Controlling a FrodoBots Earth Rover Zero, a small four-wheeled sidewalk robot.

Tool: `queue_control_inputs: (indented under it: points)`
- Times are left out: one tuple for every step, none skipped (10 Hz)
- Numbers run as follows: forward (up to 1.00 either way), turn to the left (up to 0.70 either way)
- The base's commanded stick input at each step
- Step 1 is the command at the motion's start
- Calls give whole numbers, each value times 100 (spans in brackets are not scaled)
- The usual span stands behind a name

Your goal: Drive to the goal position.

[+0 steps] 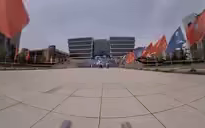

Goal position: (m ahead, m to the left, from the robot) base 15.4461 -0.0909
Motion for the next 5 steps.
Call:
queue_control_inputs:
  points:
    - [100,0]
    - [100,0]
    - [100,0]
    - [100,0]
    - [100,0]
